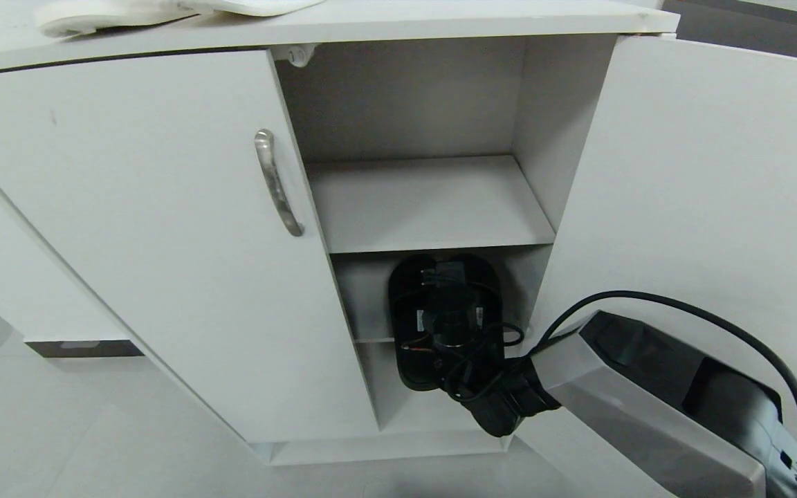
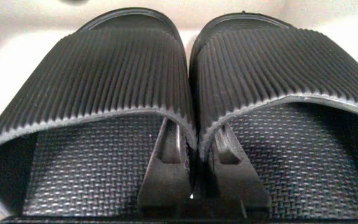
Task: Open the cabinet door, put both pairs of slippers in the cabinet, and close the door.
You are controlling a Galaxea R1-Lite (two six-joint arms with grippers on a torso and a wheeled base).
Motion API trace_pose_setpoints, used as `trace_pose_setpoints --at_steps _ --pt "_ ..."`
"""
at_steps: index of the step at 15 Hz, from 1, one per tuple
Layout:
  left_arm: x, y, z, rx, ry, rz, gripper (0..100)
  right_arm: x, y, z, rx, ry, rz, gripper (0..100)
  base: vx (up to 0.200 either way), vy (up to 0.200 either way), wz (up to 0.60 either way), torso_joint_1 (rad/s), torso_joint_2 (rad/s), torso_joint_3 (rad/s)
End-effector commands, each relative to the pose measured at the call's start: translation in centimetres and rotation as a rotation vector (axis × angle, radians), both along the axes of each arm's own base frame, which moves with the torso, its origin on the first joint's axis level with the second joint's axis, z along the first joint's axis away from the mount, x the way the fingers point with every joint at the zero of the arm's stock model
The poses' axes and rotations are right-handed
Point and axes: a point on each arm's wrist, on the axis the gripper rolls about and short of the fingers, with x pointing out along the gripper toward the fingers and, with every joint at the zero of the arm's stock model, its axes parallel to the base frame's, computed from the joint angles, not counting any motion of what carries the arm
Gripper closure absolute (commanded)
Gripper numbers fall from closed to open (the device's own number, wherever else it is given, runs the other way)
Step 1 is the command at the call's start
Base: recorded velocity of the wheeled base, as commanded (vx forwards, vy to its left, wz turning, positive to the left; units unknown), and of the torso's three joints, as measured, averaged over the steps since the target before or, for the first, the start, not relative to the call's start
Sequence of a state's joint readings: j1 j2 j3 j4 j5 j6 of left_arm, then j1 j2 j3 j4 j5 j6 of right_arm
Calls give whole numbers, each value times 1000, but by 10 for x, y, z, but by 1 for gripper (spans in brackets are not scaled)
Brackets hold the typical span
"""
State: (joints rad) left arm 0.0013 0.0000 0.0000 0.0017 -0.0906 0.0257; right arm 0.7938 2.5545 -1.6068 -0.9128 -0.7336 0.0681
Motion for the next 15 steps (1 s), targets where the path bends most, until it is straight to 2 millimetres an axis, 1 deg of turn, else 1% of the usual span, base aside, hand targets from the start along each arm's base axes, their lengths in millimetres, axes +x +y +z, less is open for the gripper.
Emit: trace_pose_setpoints --at_steps 1,3,5,8,9,11,15 --pt "0 0 0 0 1 0 100 4 4 -8 0 -1 1 100 0 0 0 0 0 0" --pt "0 0 0 0 1 0 100 6 7 -13 3 -2 1 100 0 0 0 0 0 0" --pt "0 0 0 0 1 0 100 7 8 -14 5 -4 1 100 0 0 0 0 0 0" --pt "0 0 0 0 1 0 100 14 7 -12 3 -2 -8 100 0 0 0 0 0 0" --pt "0 0 0 0 1 0 100 22 9 -9 20 -17 -17 100 0 0 0 0 0 0" --pt "0 0 0 0 1 0 100 29 8 -8 23 -20 -28 100 0 0 0 0 0 0" --pt "0 0 0 0 1 0 100 36 3 -20 10 -4 -43 100 0 0 0 0 0 0"
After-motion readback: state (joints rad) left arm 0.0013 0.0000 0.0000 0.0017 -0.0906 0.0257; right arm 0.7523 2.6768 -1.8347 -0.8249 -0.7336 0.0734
